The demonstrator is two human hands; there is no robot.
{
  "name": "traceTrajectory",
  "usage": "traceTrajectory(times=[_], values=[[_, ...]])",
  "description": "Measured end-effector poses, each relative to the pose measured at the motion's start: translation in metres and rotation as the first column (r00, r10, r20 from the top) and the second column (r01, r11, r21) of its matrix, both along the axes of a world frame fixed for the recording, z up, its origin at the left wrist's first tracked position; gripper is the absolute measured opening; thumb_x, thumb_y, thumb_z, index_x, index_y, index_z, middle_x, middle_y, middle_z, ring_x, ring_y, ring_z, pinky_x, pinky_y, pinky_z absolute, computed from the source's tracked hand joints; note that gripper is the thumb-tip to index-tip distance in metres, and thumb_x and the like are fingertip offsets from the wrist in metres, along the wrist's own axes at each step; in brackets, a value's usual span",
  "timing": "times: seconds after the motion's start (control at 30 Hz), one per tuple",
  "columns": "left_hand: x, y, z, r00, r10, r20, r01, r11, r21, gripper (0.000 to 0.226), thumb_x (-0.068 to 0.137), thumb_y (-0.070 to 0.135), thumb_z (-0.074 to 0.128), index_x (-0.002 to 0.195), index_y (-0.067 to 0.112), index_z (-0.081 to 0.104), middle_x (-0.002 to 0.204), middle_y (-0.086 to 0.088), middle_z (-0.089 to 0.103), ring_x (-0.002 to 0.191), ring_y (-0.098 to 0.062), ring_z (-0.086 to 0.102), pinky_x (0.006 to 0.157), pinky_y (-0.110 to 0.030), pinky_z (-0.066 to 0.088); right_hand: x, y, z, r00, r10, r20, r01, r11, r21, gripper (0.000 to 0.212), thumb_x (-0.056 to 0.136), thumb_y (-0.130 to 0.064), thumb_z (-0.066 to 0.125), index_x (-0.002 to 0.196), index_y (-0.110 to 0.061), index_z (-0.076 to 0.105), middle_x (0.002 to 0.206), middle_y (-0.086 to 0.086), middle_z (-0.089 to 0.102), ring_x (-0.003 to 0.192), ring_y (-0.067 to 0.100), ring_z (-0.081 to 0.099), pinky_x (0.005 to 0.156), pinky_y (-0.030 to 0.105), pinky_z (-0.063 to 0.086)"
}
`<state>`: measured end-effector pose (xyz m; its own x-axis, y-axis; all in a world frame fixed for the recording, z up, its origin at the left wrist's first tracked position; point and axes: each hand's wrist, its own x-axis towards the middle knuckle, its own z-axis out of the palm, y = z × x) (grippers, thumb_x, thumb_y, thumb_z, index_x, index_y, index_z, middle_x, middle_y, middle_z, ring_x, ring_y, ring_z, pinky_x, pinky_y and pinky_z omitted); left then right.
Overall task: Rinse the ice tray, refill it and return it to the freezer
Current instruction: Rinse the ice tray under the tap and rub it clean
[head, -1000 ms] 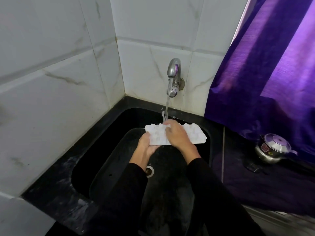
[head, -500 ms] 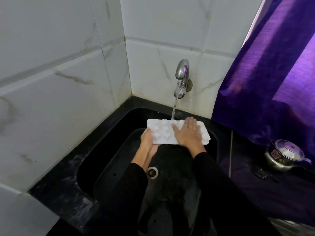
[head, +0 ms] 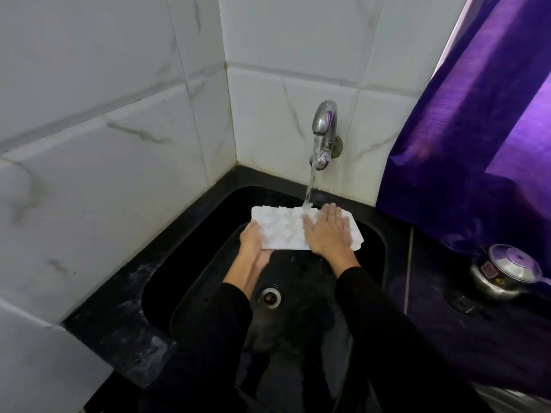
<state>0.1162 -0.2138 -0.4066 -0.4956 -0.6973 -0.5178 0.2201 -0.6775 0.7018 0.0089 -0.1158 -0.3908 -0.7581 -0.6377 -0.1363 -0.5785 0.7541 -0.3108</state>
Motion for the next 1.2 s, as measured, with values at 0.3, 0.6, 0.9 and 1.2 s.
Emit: traceTrajectory(times=[0.3,0.6,0.9,1.2], values=[[0.009,0.004,0.002,0.999,-0.029,0.041,0.028,0.999,0.030,0.035,0.102,0.022,0.030,0.115,0.001,0.056,0.116,-0.022,0.063,0.096,-0.033,0.064,0.079,-0.045,0.053,0.031,0.007,-0.007,0.944,0.317,-0.086,-0.322,0.946,-0.045,0.090,0.083,-0.077,0.033,0.153,-0.024,0.014,0.161,-0.005,0.008,0.148,0.013,0.005,0.119,0.047,-0.001],[0.033,-0.004,0.004,0.997,-0.075,0.034,0.070,0.988,0.137,0.034,0.103,0.011,0.021,0.120,0.000,0.048,0.134,-0.023,0.051,0.124,-0.038,0.048,0.085,-0.053,0.042,-0.001,0.060,-0.008,0.991,0.032,0.128,-0.013,0.989,-0.149,0.074,0.070,-0.017,0.078,0.137,-0.029,0.048,0.143,-0.001,0.045,0.132,0.023,0.042,0.100,0.039,0.041],[0.068,-0.020,-0.012,0.922,-0.382,0.058,0.378,0.923,0.066,0.085,0.081,0.073,0.041,0.124,0.001,0.057,0.122,-0.025,0.061,0.113,-0.037,0.057,0.091,-0.048,0.047,-0.008,0.071,-0.006,0.972,-0.088,0.219,0.174,0.894,-0.413,0.044,0.061,-0.026,0.080,0.103,-0.034,0.067,0.093,-0.015,0.064,0.092,0.010,0.059,0.079,0.030,0.049],[0.085,-0.023,-0.018,0.871,-0.411,0.268,0.474,0.846,-0.244,0.080,0.061,0.075,0.061,0.116,0.016,0.065,0.117,-0.008,0.065,0.112,-0.023,0.055,0.098,-0.042,0.043,0.003,0.069,-0.015,0.930,-0.116,0.350,0.322,0.718,-0.617,0.079,0.053,-0.026,0.092,0.116,-0.026,0.044,0.090,-0.011,0.063,0.085,0.004,0.060,0.074,0.022,0.047]])
